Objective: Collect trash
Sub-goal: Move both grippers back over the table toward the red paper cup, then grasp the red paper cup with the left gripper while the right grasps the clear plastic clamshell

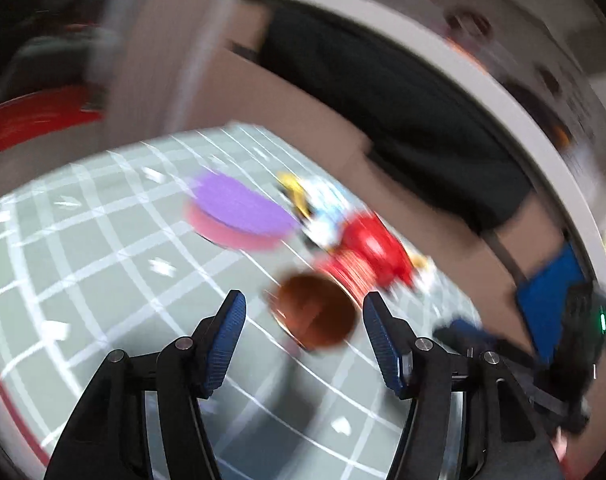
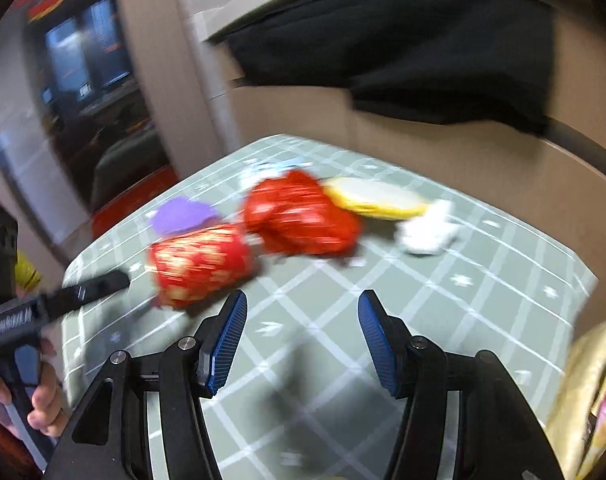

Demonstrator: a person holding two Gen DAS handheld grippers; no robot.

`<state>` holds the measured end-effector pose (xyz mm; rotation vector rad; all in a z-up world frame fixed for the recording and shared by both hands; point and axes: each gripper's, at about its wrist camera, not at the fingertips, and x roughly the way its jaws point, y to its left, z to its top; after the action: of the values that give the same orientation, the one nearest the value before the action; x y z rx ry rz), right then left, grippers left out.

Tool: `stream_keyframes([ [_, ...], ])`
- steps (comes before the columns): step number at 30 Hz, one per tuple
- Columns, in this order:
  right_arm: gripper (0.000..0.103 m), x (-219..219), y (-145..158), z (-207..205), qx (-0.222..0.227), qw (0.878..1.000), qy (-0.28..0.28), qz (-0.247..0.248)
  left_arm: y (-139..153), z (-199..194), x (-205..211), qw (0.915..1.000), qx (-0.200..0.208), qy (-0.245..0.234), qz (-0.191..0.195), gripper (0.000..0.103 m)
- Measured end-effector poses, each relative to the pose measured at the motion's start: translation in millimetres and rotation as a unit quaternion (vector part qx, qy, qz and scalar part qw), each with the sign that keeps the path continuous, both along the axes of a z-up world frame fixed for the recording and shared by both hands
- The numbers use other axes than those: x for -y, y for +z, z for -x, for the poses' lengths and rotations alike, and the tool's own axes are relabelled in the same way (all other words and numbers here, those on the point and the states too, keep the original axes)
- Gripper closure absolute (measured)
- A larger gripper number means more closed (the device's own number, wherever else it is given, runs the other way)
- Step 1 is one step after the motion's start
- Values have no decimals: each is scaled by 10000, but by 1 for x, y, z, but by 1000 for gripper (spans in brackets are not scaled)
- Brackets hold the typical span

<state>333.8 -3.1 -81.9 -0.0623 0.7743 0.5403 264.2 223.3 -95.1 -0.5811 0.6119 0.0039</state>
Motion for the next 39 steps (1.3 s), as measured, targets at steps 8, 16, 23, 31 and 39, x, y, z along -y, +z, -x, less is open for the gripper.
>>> stream_keyframes([
  [8,49,-83,-9,16,108,9959,861,243,-8,8,-38,9967,18,789,192,42],
  [16,60,-59,-29,-3,106,9949,105,995,-19,-5,-29,9995,-211,18,249,43],
  [23,61,14,-26,-2,-121,9977,-477,477,-18,-8,-9,9988,-360,-181,263,44],
  [31,78,-23,-25,17,122,9979,447,449,-14,-6,-3,9985,-347,-293,321,46],
  [39,91,-50,-48,-5,-94,9941,698,830,-11,-6,0,9984,-360,-308,304,46],
])
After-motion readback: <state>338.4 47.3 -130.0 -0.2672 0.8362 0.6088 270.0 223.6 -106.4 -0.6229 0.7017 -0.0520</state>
